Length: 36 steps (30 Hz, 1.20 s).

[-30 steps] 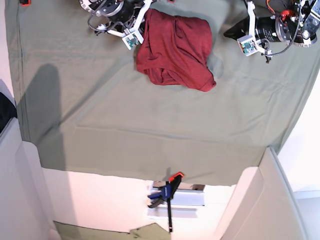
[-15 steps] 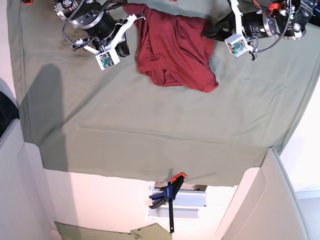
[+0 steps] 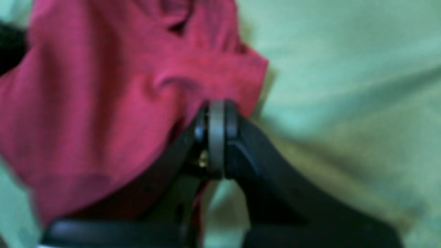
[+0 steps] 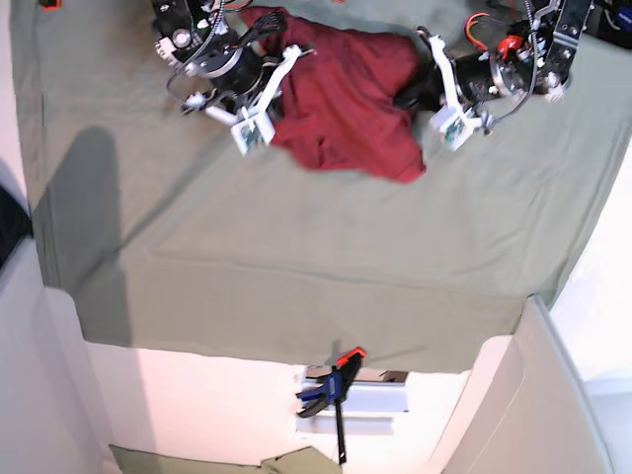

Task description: Fold the T-shirt properly

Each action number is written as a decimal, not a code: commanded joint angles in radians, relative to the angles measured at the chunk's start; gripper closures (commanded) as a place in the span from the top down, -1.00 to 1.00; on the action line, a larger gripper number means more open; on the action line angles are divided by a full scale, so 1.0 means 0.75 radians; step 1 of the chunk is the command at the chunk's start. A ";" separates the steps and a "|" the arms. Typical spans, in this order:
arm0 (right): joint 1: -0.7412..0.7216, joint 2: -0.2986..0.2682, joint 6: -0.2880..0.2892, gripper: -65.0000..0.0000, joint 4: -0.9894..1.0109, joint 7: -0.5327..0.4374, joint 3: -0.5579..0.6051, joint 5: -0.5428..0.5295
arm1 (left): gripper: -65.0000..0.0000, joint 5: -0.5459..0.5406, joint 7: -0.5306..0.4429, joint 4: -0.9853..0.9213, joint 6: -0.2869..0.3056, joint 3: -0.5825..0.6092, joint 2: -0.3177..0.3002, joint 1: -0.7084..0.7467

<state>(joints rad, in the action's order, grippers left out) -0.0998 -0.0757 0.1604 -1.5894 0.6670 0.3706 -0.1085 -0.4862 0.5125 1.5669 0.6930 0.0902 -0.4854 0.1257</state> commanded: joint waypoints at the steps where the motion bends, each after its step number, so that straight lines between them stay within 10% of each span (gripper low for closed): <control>1: -0.054 0.014 0.003 -1.00 0.022 -0.032 -0.002 -0.001 | -1.00 -0.013 -0.027 -0.012 0.007 -0.011 -0.018 -0.020; 23: -0.236 0.035 0.002 -1.00 0.259 -0.111 -0.003 0.055 | -1.00 -0.113 -0.067 -0.218 0.007 -0.022 -0.177 -0.005; 36: -0.013 -0.078 0.001 -1.00 -0.293 0.076 -0.096 0.065 | -1.00 -0.407 0.262 0.473 0.007 -0.432 -0.176 0.414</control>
<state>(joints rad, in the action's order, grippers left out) -0.0910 -0.1349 0.1604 -1.7889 0.7467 0.3012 -0.0528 -0.7815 0.7189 1.9121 0.6937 -0.2279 -0.6014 0.4389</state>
